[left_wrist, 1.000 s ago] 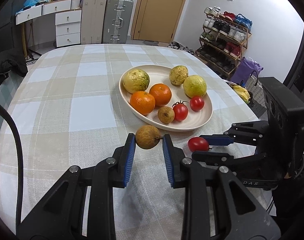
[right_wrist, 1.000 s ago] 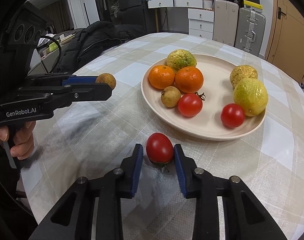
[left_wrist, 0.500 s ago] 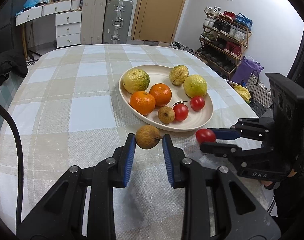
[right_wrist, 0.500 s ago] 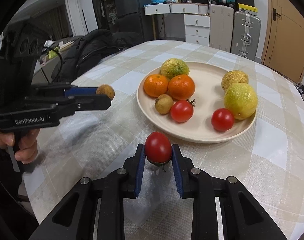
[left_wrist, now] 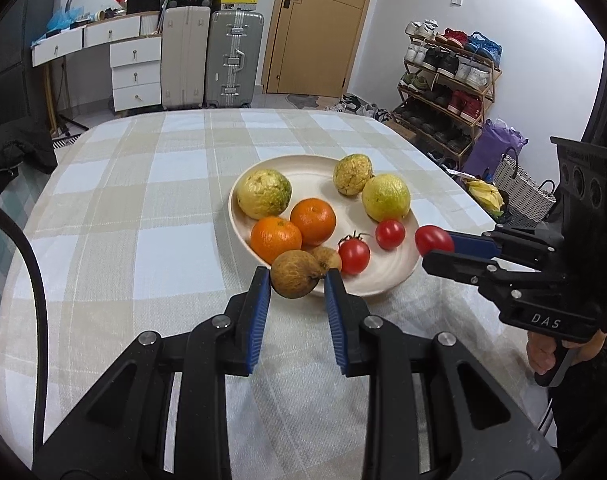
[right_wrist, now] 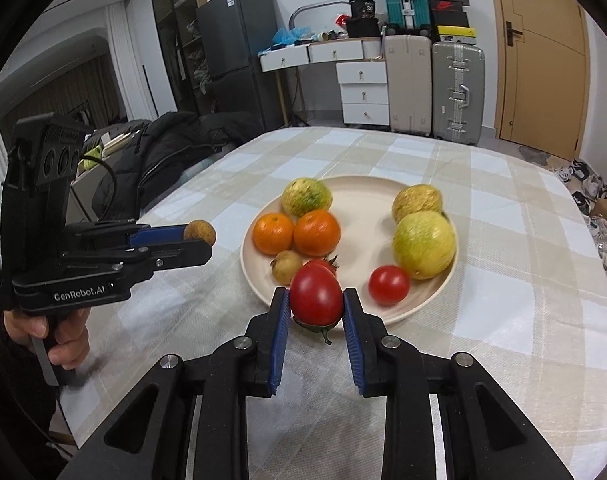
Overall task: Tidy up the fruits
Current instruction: 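Carry the kiwi and tomato over the plate and lower them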
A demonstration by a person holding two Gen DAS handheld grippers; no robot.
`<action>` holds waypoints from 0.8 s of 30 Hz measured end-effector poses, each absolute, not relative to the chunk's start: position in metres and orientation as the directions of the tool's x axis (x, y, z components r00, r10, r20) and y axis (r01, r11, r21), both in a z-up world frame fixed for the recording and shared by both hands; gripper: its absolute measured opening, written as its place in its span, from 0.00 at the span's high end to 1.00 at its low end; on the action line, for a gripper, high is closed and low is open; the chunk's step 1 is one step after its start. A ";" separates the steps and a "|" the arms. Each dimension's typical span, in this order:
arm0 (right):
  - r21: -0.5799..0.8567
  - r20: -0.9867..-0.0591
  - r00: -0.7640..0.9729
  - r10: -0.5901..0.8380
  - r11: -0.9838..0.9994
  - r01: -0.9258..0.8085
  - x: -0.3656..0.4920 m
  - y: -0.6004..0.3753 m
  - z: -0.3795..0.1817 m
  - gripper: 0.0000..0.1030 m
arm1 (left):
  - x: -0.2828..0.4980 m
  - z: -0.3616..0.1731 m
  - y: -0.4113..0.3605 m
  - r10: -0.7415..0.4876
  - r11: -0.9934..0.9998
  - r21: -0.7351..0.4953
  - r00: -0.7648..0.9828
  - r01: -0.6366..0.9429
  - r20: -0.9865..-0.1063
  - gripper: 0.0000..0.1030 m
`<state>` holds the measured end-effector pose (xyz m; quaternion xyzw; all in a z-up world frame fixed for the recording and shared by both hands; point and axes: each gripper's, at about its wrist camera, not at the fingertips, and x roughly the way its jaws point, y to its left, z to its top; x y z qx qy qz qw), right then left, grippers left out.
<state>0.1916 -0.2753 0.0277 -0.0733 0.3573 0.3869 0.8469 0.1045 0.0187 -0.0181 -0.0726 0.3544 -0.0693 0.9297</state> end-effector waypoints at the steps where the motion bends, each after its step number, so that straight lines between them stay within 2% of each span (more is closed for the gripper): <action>1: 0.151 -0.656 0.454 0.602 0.695 -0.703 0.193 -0.277 0.030 0.74 | 0.106 -0.016 0.017 -0.180 0.980 -0.182 0.742 0.080 -0.646 0.76; 12: 0.162 -0.626 0.510 0.590 0.738 -0.655 0.208 -0.290 0.044 0.74 | 0.132 0.005 0.004 -0.186 0.980 -0.170 0.774 0.102 -0.605 0.76; 24: 0.194 -0.614 0.521 0.592 0.754 -0.628 0.223 -0.288 0.038 0.74 | 0.169 -0.003 -0.013 -0.196 0.979 -0.173 0.758 0.111 -0.623 0.76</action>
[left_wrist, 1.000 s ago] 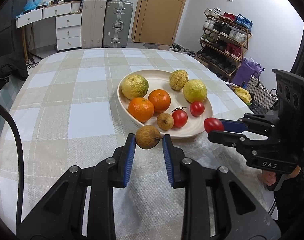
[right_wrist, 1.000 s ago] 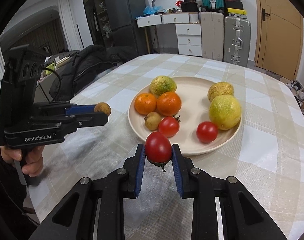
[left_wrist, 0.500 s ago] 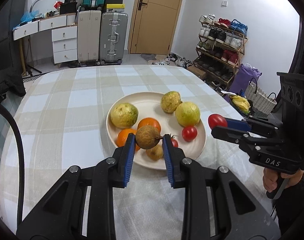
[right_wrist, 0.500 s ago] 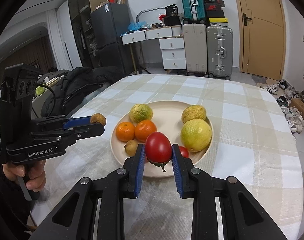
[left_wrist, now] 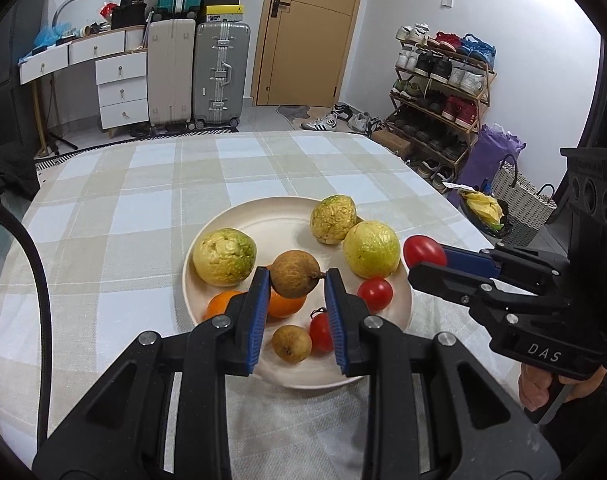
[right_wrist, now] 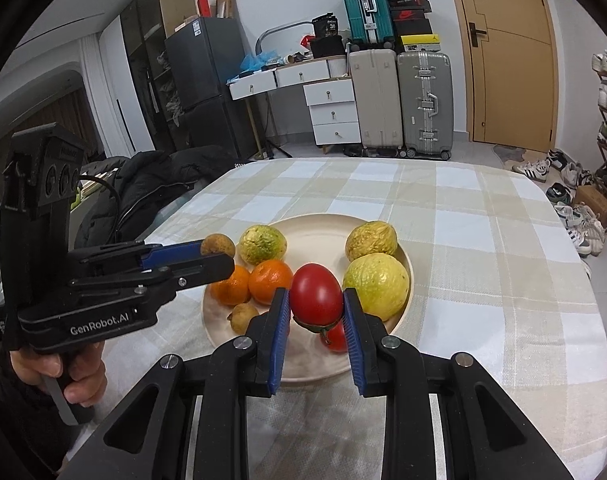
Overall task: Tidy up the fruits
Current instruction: 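Carry the kiwi and tomato over the plate and lower them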
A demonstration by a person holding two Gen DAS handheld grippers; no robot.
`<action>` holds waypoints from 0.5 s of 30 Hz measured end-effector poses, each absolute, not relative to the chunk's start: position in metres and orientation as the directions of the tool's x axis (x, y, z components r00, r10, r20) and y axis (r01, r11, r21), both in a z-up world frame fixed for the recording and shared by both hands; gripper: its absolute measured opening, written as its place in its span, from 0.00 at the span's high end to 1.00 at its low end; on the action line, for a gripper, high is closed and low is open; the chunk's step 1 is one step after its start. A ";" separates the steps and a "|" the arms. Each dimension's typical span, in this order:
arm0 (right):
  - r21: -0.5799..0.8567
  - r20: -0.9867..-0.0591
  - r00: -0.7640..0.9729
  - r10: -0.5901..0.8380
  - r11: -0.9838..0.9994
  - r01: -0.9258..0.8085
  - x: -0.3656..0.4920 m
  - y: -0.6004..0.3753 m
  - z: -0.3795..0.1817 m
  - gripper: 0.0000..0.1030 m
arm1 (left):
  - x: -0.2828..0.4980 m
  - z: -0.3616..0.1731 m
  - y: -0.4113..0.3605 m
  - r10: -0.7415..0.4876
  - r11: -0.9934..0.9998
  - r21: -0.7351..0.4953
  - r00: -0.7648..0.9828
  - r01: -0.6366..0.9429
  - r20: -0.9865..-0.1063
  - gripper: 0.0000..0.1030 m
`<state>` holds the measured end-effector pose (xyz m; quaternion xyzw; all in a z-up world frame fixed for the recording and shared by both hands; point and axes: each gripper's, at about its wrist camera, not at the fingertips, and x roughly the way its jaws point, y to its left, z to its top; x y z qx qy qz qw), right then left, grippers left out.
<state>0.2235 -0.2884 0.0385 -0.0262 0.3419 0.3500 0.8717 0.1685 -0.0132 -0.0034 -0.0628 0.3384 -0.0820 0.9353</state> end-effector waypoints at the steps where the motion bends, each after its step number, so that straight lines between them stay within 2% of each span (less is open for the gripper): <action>1: 0.198 -0.615 0.523 0.590 0.758 -0.622 0.226 -0.289 0.038 0.74 | 0.171 -0.005 -0.014 -0.194 0.979 -0.170 0.757 0.111 -0.624 0.76; 15: 0.224 -0.634 0.515 0.576 0.775 -0.591 0.252 -0.283 0.023 0.74 | 0.207 -0.029 -0.026 -0.172 0.984 -0.147 0.743 0.100 -0.646 0.76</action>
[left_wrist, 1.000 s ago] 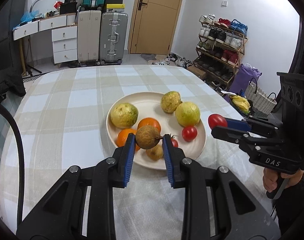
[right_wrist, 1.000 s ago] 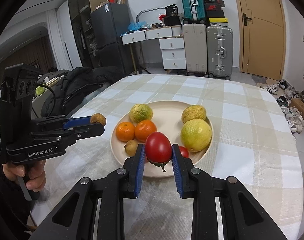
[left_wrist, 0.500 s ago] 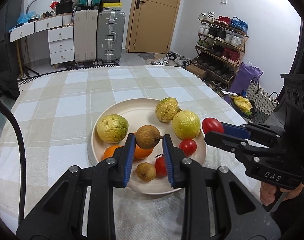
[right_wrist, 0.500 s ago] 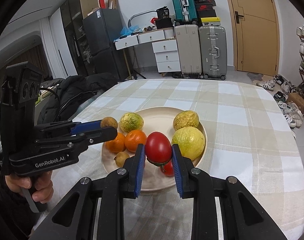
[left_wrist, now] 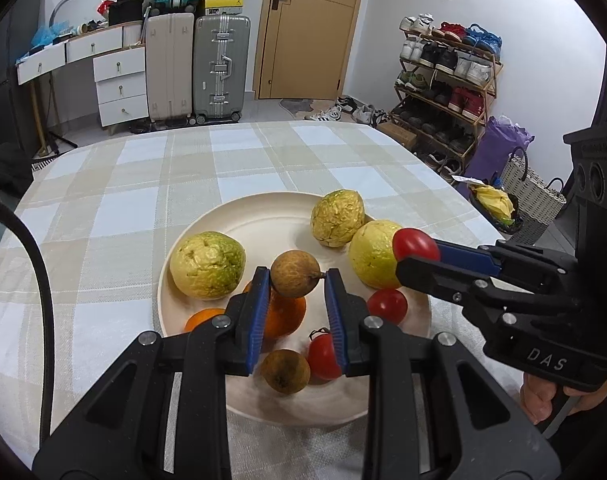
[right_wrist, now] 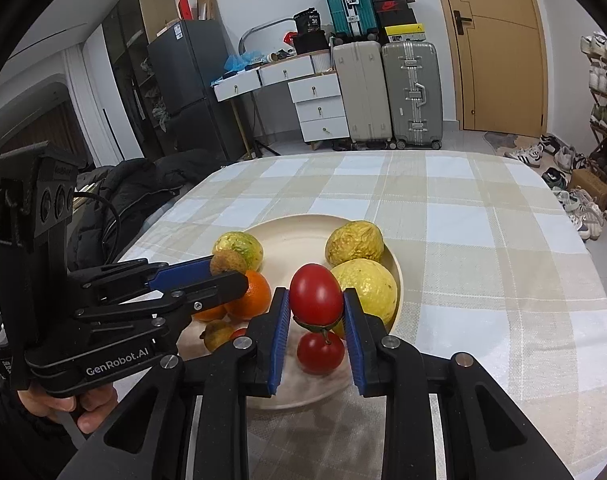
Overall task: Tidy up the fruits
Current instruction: 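Carry the kiwi and tomato over the plate and lower them, then open both tools to release the kiwi and tomato on the plate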
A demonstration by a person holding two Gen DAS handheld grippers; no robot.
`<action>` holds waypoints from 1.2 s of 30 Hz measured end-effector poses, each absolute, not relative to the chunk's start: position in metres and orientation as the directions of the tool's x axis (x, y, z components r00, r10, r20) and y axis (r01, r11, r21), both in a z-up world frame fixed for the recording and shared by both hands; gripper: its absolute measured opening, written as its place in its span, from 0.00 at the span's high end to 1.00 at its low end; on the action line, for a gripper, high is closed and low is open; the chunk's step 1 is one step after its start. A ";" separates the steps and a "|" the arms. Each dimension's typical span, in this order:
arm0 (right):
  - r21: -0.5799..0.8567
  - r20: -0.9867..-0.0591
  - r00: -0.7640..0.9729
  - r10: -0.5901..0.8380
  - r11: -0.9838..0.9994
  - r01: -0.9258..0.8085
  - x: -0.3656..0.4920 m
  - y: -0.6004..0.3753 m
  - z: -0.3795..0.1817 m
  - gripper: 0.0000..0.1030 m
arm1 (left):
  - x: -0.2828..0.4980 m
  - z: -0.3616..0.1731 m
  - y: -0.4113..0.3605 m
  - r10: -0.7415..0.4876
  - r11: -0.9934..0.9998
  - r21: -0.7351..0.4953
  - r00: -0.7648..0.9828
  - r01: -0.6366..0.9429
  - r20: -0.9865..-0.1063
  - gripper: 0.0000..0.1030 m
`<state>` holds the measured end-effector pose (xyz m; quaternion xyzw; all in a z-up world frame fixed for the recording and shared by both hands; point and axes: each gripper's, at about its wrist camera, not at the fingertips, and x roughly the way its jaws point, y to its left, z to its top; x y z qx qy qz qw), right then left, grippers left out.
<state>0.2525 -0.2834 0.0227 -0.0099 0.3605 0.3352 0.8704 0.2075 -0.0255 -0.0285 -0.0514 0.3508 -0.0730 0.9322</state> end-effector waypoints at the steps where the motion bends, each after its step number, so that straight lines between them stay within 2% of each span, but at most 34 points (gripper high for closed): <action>1: 0.225 -0.635 0.514 0.576 0.775 -0.591 0.253 -0.283 0.021 0.74 | 0.210 -0.030 -0.026 -0.168 0.985 -0.142 0.743 0.098 -0.648 0.76; 21: 0.186 -0.626 0.529 0.573 0.769 -0.612 0.249 -0.278 0.019 0.73 | 0.215 -0.040 -0.037 -0.154 0.988 -0.095 0.752 0.121 -0.641 0.76; 25: 0.192 -0.618 0.535 0.577 0.770 -0.609 0.248 -0.279 0.020 0.61 | 0.215 -0.040 -0.036 -0.156 0.988 -0.102 0.752 0.118 -0.640 0.76; 30: 0.189 -0.619 0.547 0.564 0.782 -0.594 0.248 -0.283 0.022 0.59 | 0.214 -0.040 -0.036 -0.163 0.987 -0.111 0.752 0.120 -0.639 0.76; 32: 0.182 -0.617 0.558 0.556 0.790 -0.585 0.247 -0.285 0.023 0.50 | 0.213 -0.039 -0.035 -0.160 0.987 -0.110 0.751 0.116 -0.640 0.76; 34: 0.182 -0.616 0.560 0.554 0.792 -0.583 0.246 -0.287 0.023 0.47 | 0.211 -0.038 -0.035 -0.169 0.986 -0.119 0.752 0.120 -0.637 0.75; 36: 0.181 -0.611 0.573 0.546 0.801 -0.571 0.245 -0.290 0.025 0.37 | 0.209 -0.035 -0.034 -0.171 0.985 -0.119 0.758 0.123 -0.630 0.75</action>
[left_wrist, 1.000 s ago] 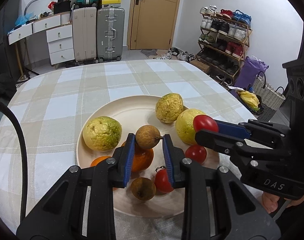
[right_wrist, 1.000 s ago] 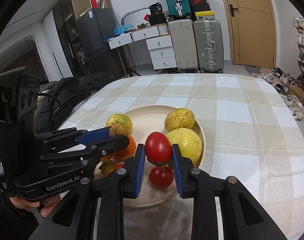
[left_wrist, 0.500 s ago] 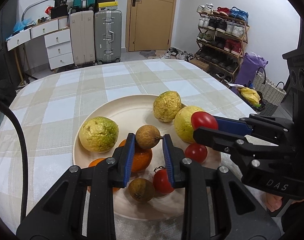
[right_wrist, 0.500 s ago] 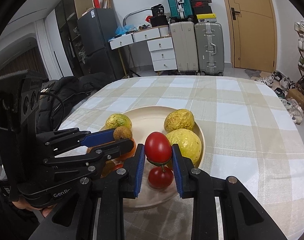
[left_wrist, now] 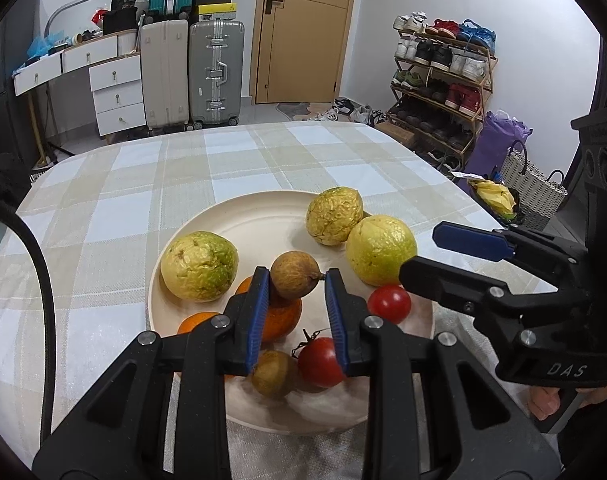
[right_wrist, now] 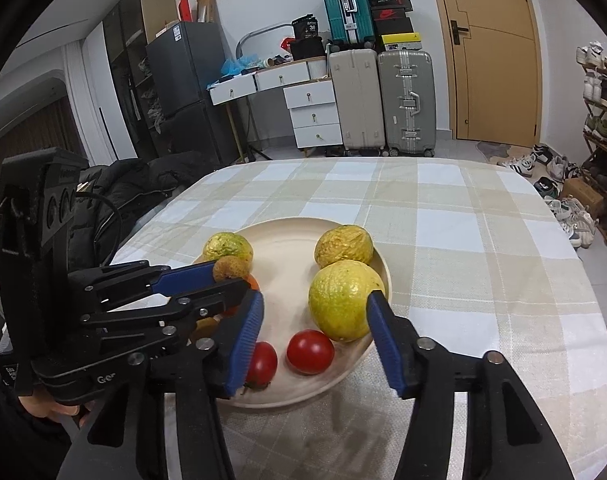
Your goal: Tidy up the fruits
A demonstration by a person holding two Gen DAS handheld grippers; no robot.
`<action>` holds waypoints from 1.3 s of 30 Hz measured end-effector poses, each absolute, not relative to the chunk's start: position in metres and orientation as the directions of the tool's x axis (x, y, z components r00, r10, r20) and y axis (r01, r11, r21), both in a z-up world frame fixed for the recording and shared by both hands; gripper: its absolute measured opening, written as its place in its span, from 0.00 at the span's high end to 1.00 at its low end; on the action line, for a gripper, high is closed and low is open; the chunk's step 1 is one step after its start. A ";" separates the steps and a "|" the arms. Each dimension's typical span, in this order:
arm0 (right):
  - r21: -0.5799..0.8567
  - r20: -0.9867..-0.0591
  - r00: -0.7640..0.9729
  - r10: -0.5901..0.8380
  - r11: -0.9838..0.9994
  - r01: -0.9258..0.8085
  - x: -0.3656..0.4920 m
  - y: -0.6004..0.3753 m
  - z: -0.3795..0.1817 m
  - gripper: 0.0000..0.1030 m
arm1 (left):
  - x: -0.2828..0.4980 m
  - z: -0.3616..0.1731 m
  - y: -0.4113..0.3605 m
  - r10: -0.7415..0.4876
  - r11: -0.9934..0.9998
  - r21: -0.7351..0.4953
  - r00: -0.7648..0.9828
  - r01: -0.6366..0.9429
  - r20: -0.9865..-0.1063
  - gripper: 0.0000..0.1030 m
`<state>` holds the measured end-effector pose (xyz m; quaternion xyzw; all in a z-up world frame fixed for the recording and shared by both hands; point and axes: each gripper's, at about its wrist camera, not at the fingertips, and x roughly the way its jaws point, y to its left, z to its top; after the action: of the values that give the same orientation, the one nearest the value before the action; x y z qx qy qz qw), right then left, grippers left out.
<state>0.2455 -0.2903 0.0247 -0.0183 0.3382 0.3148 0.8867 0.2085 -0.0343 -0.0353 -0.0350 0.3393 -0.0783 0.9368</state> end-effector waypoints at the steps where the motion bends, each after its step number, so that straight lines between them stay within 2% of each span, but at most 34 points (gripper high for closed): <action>1: 0.180 -0.608 0.579 0.543 0.805 -0.566 0.246 -0.292 0.025 0.27 | 0.206 -0.033 -0.034 -0.172 0.985 -0.119 0.761 0.124 -0.626 0.72; 2: 0.178 -0.602 0.589 0.539 0.810 -0.559 0.245 -0.294 0.026 0.18 | 0.205 -0.031 -0.034 -0.170 0.985 -0.121 0.765 0.121 -0.621 0.64; 3: 0.175 -0.597 0.598 0.535 0.814 -0.553 0.244 -0.296 0.027 0.15 | 0.202 -0.028 -0.032 -0.168 0.986 -0.121 0.770 0.118 -0.616 0.60; 5: 0.167 -0.590 0.612 0.527 0.821 -0.546 0.243 -0.299 0.030 0.08 | 0.196 -0.023 -0.029 -0.163 0.986 -0.128 0.781 0.107 -0.603 0.42; 6: 0.160 -0.585 0.621 0.522 0.824 -0.543 0.240 -0.301 0.032 0.07 | 0.192 -0.021 -0.027 -0.161 0.986 -0.133 0.786 0.101 -0.597 0.38; 8: 0.152 -0.575 0.633 0.518 0.828 -0.540 0.236 -0.306 0.035 0.01 | 0.182 -0.015 -0.023 -0.154 0.986 -0.139 0.802 0.090 -0.577 0.24; 14: 0.119 -0.564 0.626 0.538 0.803 -0.583 0.218 -0.314 0.039 0.00 | 0.147 -0.001 -0.013 -0.096 0.993 -0.103 0.844 0.048 -0.528 0.03; 24: 0.086 -0.512 0.624 0.590 0.758 -0.647 0.188 -0.315 0.037 0.00 | 0.089 0.008 0.006 -0.027 0.994 -0.103 0.895 -0.021 -0.444 0.01; 39: 0.052 -0.448 0.631 0.633 0.723 -0.688 0.163 -0.311 0.037 0.00 | 0.074 -0.004 -0.002 -0.020 0.998 -0.066 0.910 -0.009 -0.415 0.01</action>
<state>0.1627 -0.3112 0.0369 -0.0620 0.2236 0.3666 0.9010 0.0740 -0.0017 -0.0036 -0.0332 0.2126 -0.0028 0.9766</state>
